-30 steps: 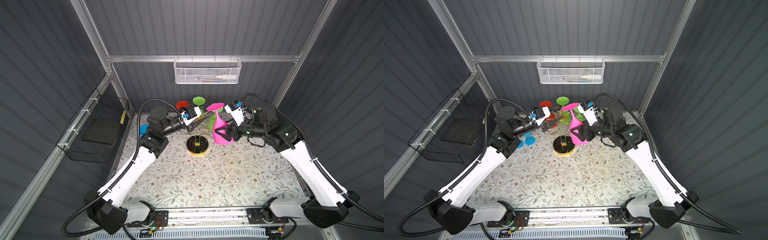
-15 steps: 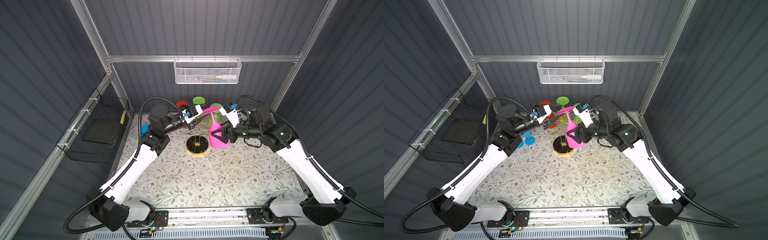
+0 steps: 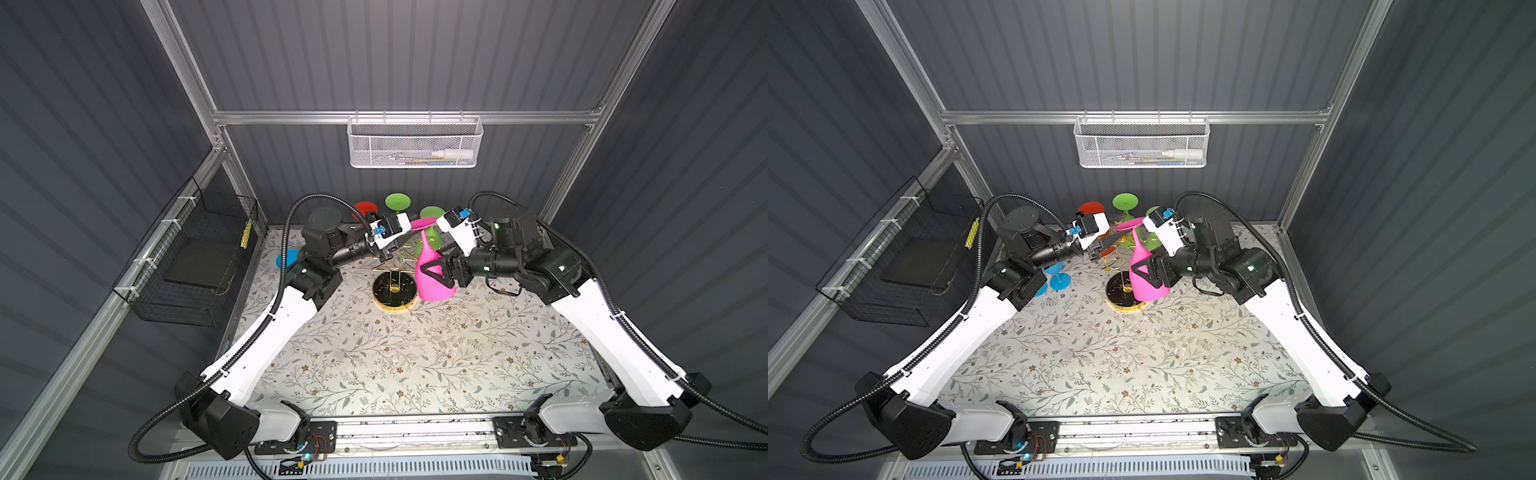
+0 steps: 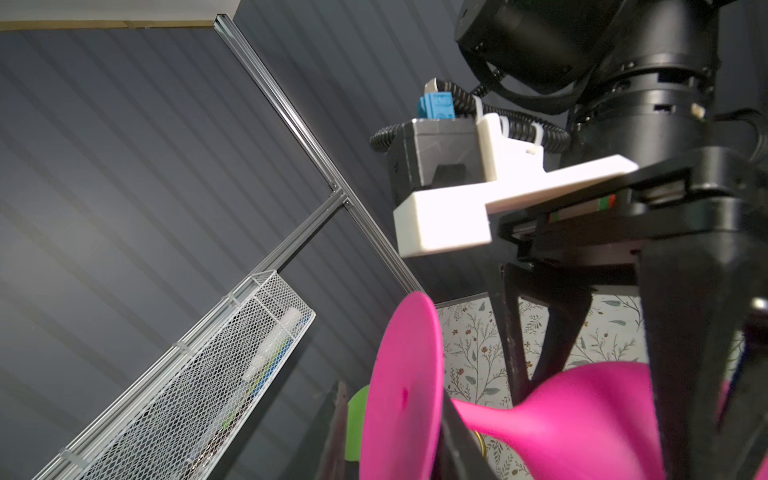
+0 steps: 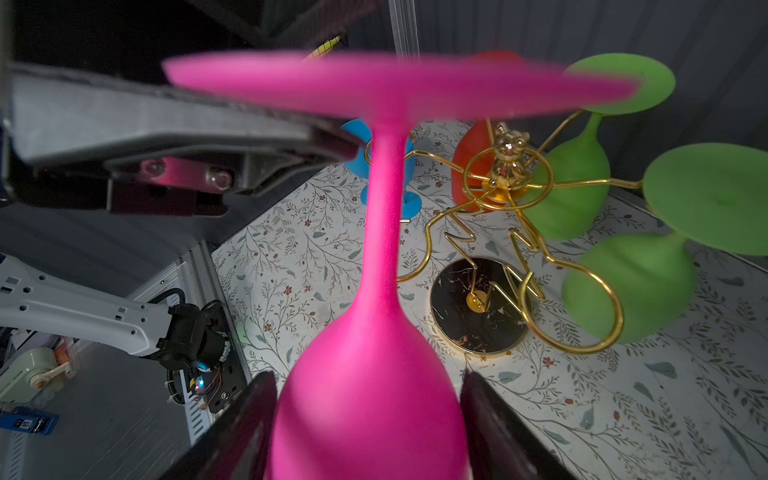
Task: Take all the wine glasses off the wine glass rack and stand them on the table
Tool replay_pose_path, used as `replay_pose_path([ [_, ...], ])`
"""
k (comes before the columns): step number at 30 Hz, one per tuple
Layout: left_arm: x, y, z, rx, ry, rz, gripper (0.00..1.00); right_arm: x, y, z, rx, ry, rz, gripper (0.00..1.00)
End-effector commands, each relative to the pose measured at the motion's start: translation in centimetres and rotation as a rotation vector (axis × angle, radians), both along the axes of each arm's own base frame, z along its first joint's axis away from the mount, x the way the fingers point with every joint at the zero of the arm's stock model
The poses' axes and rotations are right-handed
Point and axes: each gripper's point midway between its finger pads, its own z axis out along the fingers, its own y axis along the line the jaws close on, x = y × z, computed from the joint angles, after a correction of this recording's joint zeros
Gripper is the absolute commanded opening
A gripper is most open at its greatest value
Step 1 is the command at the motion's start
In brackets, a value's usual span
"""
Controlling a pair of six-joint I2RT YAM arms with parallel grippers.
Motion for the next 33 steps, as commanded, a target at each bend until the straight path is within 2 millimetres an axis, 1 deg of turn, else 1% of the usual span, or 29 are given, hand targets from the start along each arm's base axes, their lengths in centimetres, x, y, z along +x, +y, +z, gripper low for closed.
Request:
replay_pose_path([
  [1, -0.7, 0.1, 1.3, -0.001, -0.035, -0.007, 0.21, -0.3, 0.1, 0.8, 0.010, -0.009, 0.004, 0.61],
  [6, -0.8, 0.4, 1.9, -0.006, -0.048, 0.012, 0.00, -0.3, 0.0, 0.8, 0.012, -0.006, 0.003, 0.62],
  [8, -0.7, 0.7, 2.3, -0.018, -0.048, 0.031, 0.00, -0.3, 0.0, 1.0, 0.017, -0.005, -0.002, 0.67],
  [10, -0.6, 1.1, 2.8, -0.034, -0.041, 0.053, 0.00, -0.5, -0.2, 1.4, 0.028, -0.017, -0.008, 0.78],
  [13, 0.0, 1.7, 3.3, -0.071, 0.020, 0.104, 0.00, -0.7, -1.0, 2.5, 0.064, -0.056, -0.040, 0.98],
  [14, 0.2, 1.9, 3.3, -0.081, 0.044, 0.122, 0.00, -0.8, -1.4, 3.0, 0.083, -0.071, -0.049, 0.99],
  [16, 0.9, 2.6, 3.3, -0.114, 0.113, 0.173, 0.00, -1.0, -2.3, 4.1, 0.123, -0.098, -0.073, 0.99],
  [19, 2.6, 3.6, 2.6, -0.178, 0.249, 0.270, 0.00, -1.6, -4.2, 5.9, 0.207, -0.140, -0.109, 0.99],
  [21, 3.3, 4.0, 2.0, -0.223, 0.339, 0.309, 0.00, -2.5, -6.1, 7.3, 0.275, -0.181, -0.136, 0.99],
  [24, 3.9, 4.7, 1.5, -0.283, 0.435, 0.351, 0.00, -3.4, -8.4, 8.2, 0.352, -0.204, -0.176, 0.97],
  [25, 3.9, 4.9, 1.7, -0.305, 0.454, 0.352, 0.00, -3.6, -9.0, 8.0, 0.366, -0.198, -0.192, 0.96],
  [26, 4.2, 4.8, 0.1, -0.300, 0.501, 0.362, 0.00, -3.7, -9.7, 8.2, 0.388, -0.210, -0.211, 0.94],
  [29, 4.3, 4.9, 0.0, -0.331, 0.561, 0.358, 0.00, -3.4, -11.0, 7.0, 0.409, -0.183, -0.275, 0.83],
  [31, 4.1, 4.9, 0.1, -0.341, 0.579, 0.343, 0.00, -2.9, -11.4, 6.0, 0.414, -0.154, -0.308, 0.76],
  [33, 3.9, 4.8, 0.2, -0.348, 0.590, 0.329, 0.00, -2.3, -11.6, 5.4, 0.422, -0.136, -0.333, 0.71],
])
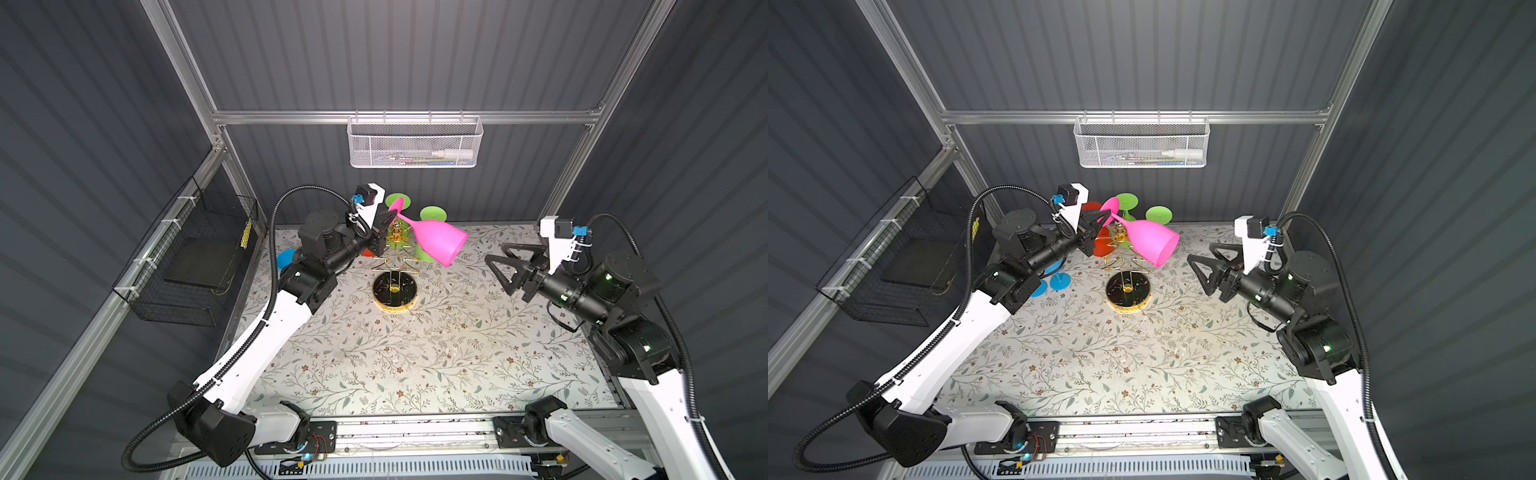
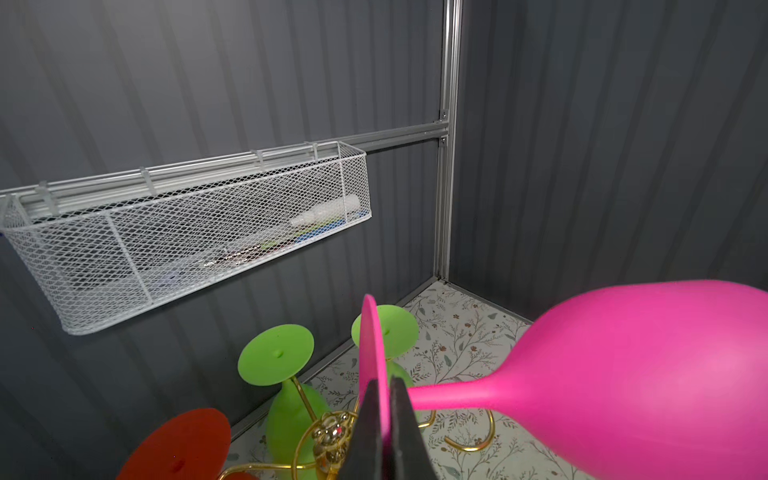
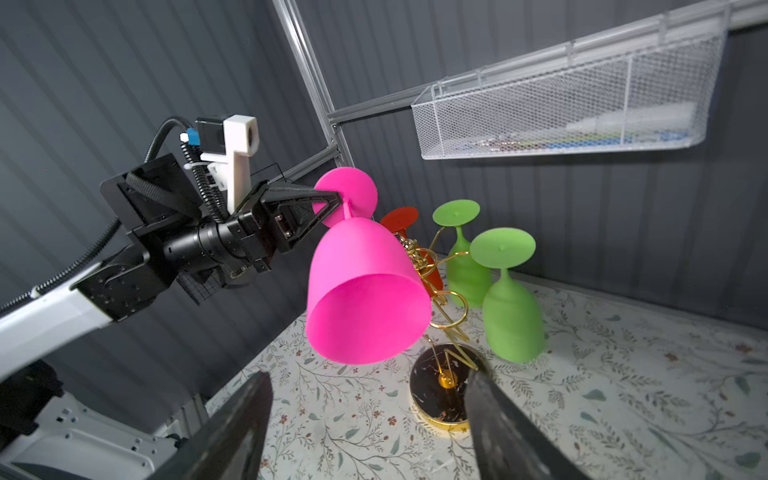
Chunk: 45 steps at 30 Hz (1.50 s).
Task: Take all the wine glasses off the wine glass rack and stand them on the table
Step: 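Open the left gripper off the foot while the right gripper draws the glass back, then lower the pink glass to the table with the right gripper while the left gripper withdraws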
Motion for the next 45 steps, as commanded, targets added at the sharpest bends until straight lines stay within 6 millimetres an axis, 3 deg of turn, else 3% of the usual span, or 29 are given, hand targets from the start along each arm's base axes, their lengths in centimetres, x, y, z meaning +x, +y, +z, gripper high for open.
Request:
replay_pose_path([
  [1, -0.7, 0.7, 1.2, -0.078, 0.032, -0.002, 0.00, 1.4, 0.0, -1.1, 0.049, 0.055, -0.020, 0.70],
  [8, -1.1, 0.6, 1.3, -0.091, 0.043, -0.020, 0.00, 3.7, 1.4, -1.8, 0.097, 0.096, 0.012, 0.65],
  [19, -0.9, 0.1, 1.2, -0.108, 0.064, -0.037, 0.00, 6.0, 3.9, -1.3, 0.166, 0.116, 0.094, 0.57],
  [28, -0.9, 0.1, 1.0, -0.114, 0.073, -0.041, 0.00, 7.0, 5.2, -1.2, 0.177, 0.120, 0.116, 0.31],
  [35, -0.6, 0.3, 0.7, -0.120, 0.076, -0.025, 0.01, 6.8, 5.6, -0.7, 0.193, 0.123, 0.142, 0.01],
  [37, -0.6, 0.3, 0.7, -0.118, 0.071, -0.022, 0.10, 6.8, 5.5, -0.5, 0.198, 0.124, 0.140, 0.00],
  [41, -0.6, 1.8, 1.3, -0.114, 0.030, 0.050, 0.46, 7.1, 4.5, 0.2, 0.182, 0.120, 0.083, 0.00],
  [45, -0.8, 4.0, 2.2, -0.098, -0.028, 0.159, 0.61, 7.4, 1.5, 1.2, 0.113, 0.082, -0.063, 0.00],
])
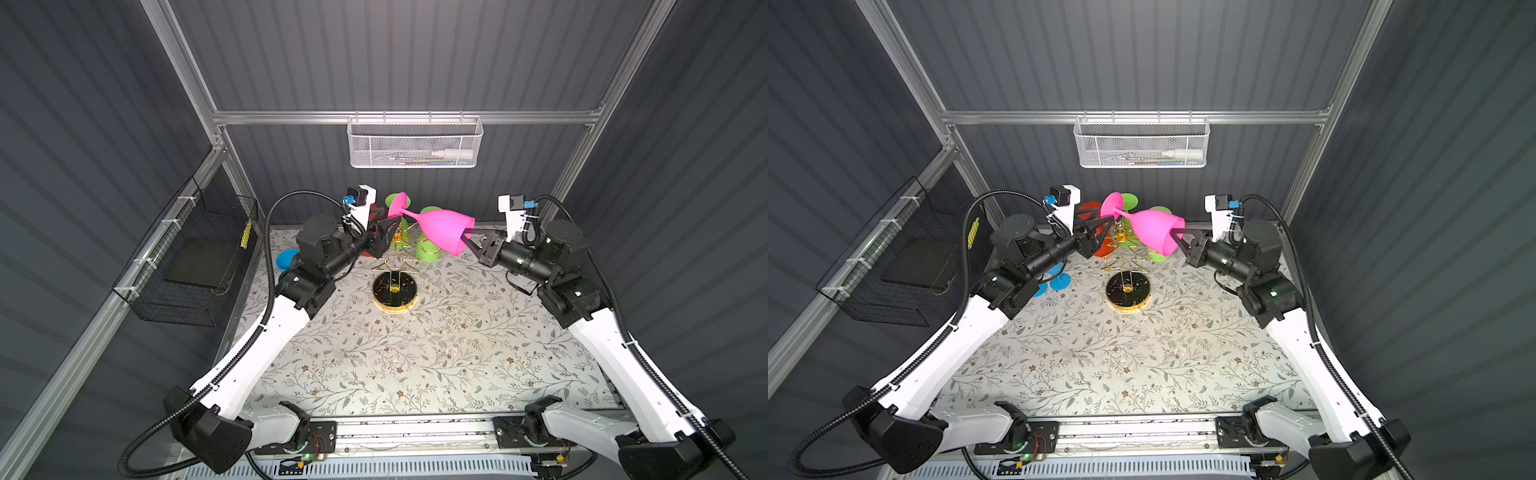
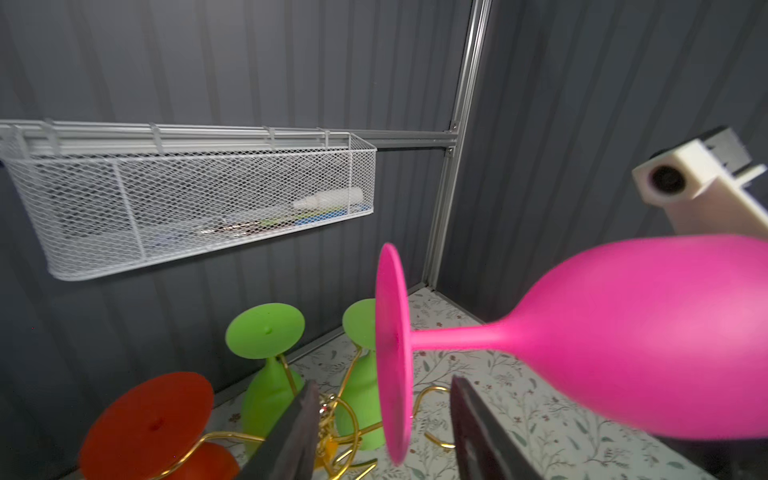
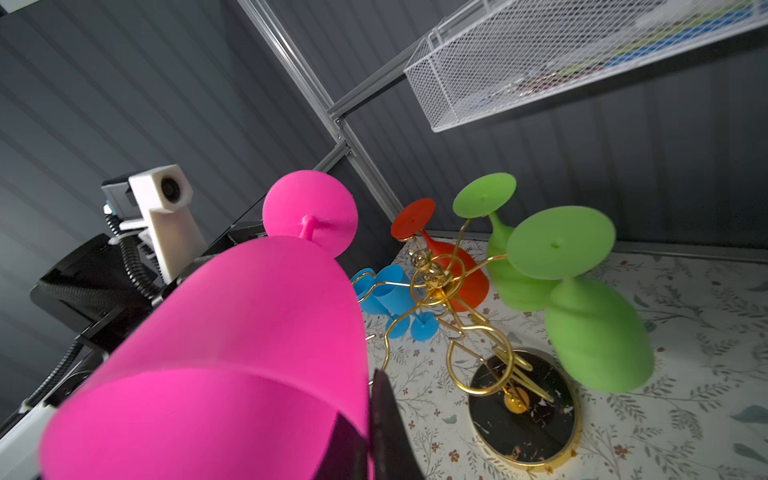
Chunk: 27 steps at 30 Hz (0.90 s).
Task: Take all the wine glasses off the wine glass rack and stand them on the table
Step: 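Lower the pink glass to the table with the right gripper while the left gripper withdraws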
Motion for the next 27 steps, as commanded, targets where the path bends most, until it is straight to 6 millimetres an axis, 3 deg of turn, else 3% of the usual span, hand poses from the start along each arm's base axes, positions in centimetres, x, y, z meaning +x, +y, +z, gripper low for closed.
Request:
replay_pose_path([
  [1, -0.6, 3.1, 2.6, -0.002, -0.101, 0.133, 0.62, -0.6, -3.2, 2.6, -0.070, -0.078, -0.140, 0.00],
  [5, -1.1, 5.6, 3.3, 0.008, -0.150, 0.248, 0.74, -1.1, -7.3, 2.9, -0.169, -0.082, -0.307, 0.00],
  [8, -1.5, 6.8, 3.5, 0.020, -0.183, 0.300, 0.87, -1.5, -10.4, 1.3, -0.282, -0.009, -0.423, 0.00],
  [12, -1.2, 8.0, 2.7, 0.087, -0.185, 0.372, 0.94, -2.0, -13.8, -1.5, -0.415, 0.118, -0.521, 0.00],
  [17, -0.6, 10.8, 1.4, 0.122, -0.157, 0.520, 0.99, -1.2, -15.9, -5.3, -0.578, 0.272, -0.562, 0.00],
  [27, -1.3, 13.6, -0.9, 0.149, -0.106, 0.626, 0.99, 5.2, -17.7, -12.5, -0.844, 0.523, -0.565, 0.00],
])
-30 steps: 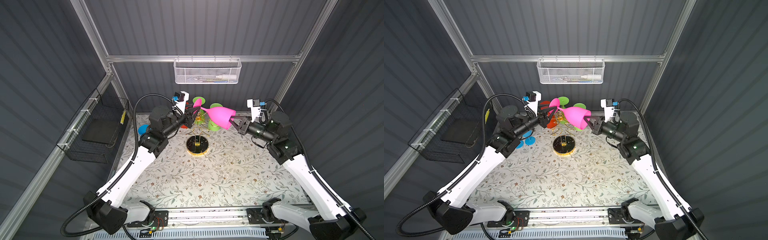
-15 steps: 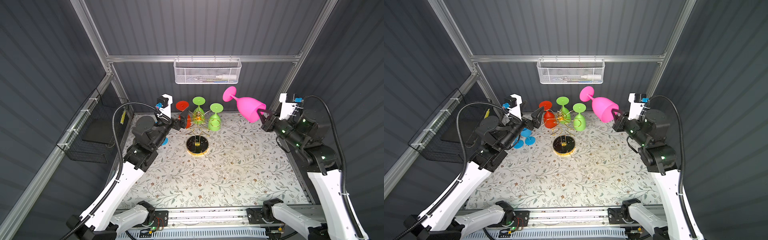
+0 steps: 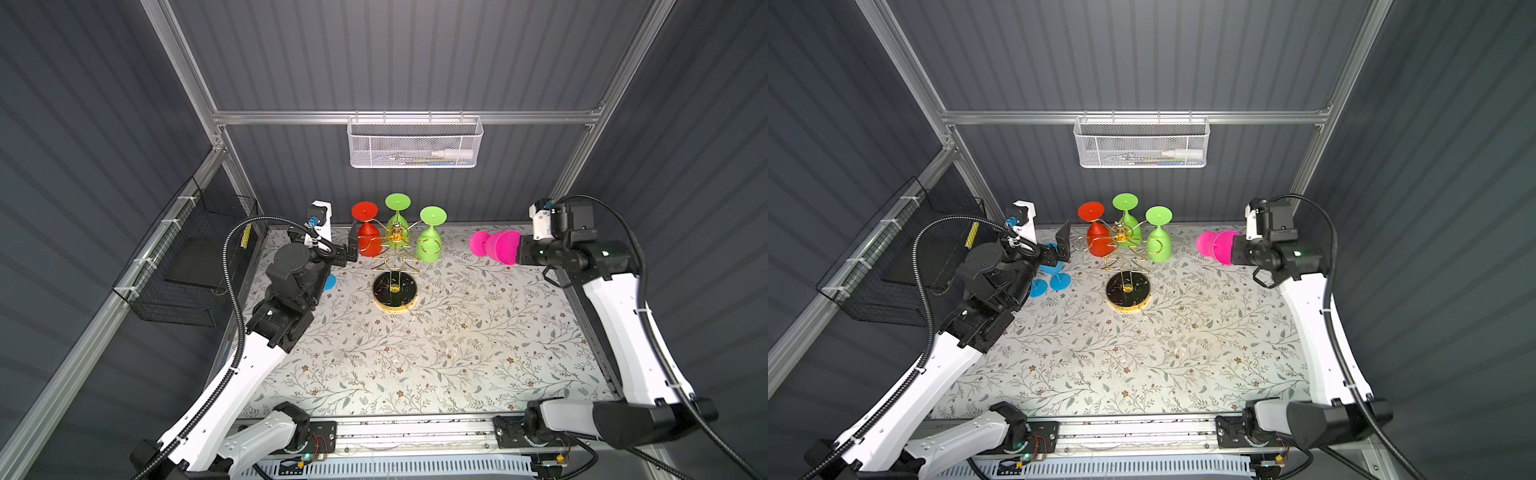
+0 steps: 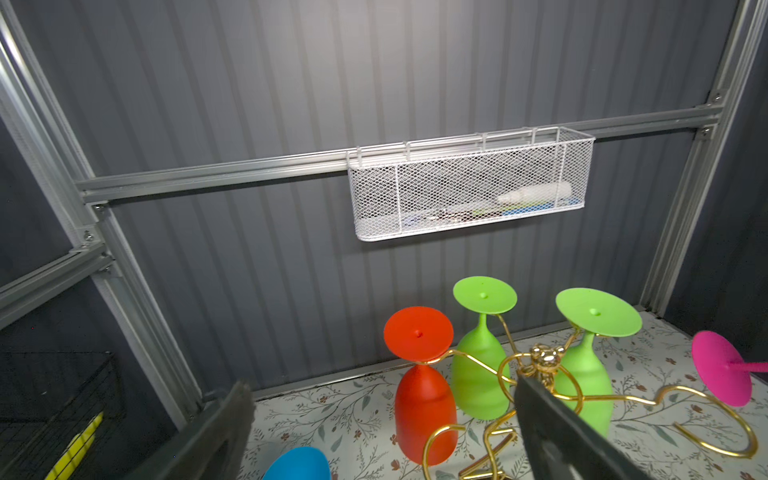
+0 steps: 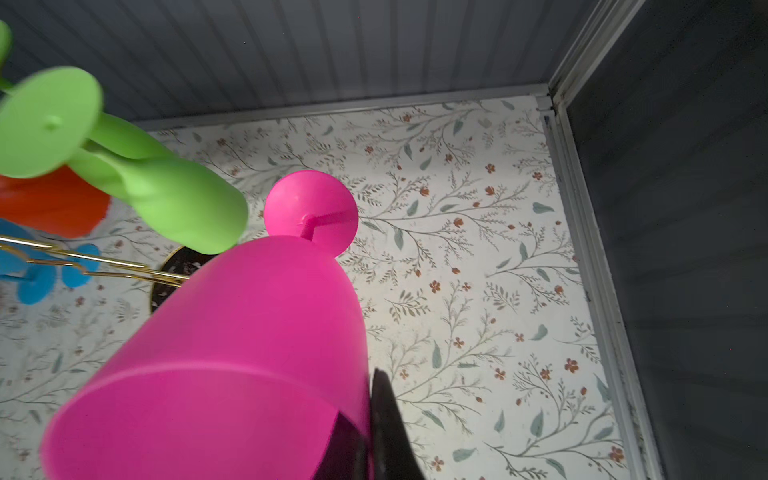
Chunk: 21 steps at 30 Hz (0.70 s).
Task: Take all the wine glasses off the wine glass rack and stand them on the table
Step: 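Lower the pink glass to the table with the right gripper while the left gripper withdraws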
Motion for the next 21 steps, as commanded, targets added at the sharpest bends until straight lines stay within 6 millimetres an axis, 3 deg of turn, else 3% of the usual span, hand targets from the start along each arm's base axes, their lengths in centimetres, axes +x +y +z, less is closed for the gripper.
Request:
replay_pose_path([
  [1, -0.8, 1.9, 0.1, -0.001, -0.006, 0.070, 0.99, 0.9, -1.3, -0.7, -0.091, 0.068, -0.018, 0.00],
  [12, -2.1, 2.9, -0.4, 0.009, -0.004, 0.083, 0.99, 9.3, -0.9, -6.5, -0.173, 0.266, 0.001, 0.00],
  [21, -1.9, 2.9, -0.6, -0.022, 0.006, 0.085, 0.99, 14.0, 1.1, -9.7, -0.129, 0.333, 0.069, 0.00],
])
